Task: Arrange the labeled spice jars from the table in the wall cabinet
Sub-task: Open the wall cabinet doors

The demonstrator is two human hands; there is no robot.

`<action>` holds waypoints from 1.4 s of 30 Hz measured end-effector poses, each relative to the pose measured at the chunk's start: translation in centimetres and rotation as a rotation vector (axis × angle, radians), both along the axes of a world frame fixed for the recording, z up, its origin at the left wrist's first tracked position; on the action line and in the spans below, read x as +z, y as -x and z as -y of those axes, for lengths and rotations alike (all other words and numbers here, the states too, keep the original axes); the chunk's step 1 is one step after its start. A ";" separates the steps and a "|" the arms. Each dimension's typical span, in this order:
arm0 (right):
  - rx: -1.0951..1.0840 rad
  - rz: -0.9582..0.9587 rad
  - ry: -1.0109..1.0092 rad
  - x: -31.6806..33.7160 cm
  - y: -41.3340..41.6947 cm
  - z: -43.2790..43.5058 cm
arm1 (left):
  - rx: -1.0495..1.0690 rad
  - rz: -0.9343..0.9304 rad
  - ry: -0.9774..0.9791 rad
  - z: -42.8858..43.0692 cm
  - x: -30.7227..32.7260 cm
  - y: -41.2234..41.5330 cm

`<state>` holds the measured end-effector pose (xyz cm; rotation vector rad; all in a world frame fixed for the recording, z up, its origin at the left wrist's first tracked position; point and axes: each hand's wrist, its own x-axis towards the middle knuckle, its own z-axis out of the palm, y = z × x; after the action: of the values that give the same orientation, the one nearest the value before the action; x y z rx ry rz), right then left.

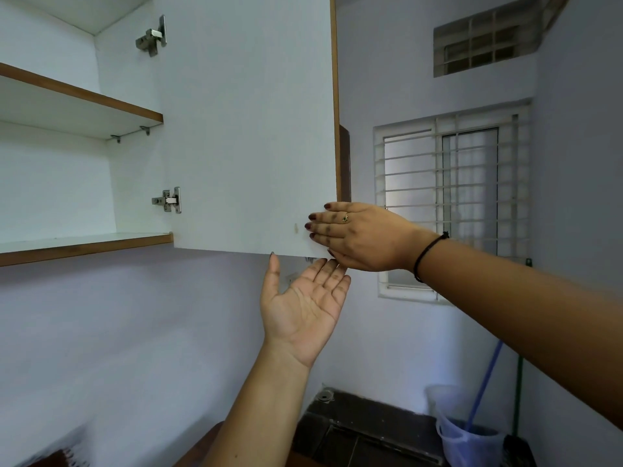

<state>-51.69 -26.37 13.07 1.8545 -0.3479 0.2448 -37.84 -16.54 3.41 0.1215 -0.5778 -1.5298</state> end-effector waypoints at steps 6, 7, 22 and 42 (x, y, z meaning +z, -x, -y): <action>-0.040 0.038 -0.087 -0.1 0.5 0.8 | -0.021 0.008 0.005 1.1 0.5 0.6; -0.036 0.057 -0.110 -0.1 0.5 1.0 | -0.023 0.008 0.003 1.4 0.6 0.7; -0.017 0.119 -0.246 -1.9 2.3 3.8 | -0.011 -0.013 -0.012 4.5 1.1 3.0; 0.177 0.257 -0.390 -4.0 1.0 1.1 | 0.140 0.074 0.031 3.7 -0.9 3.6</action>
<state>-52.71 -27.43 9.11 2.2479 -0.4311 0.5725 -41.44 -20.20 2.51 0.1918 -0.6386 -1.3843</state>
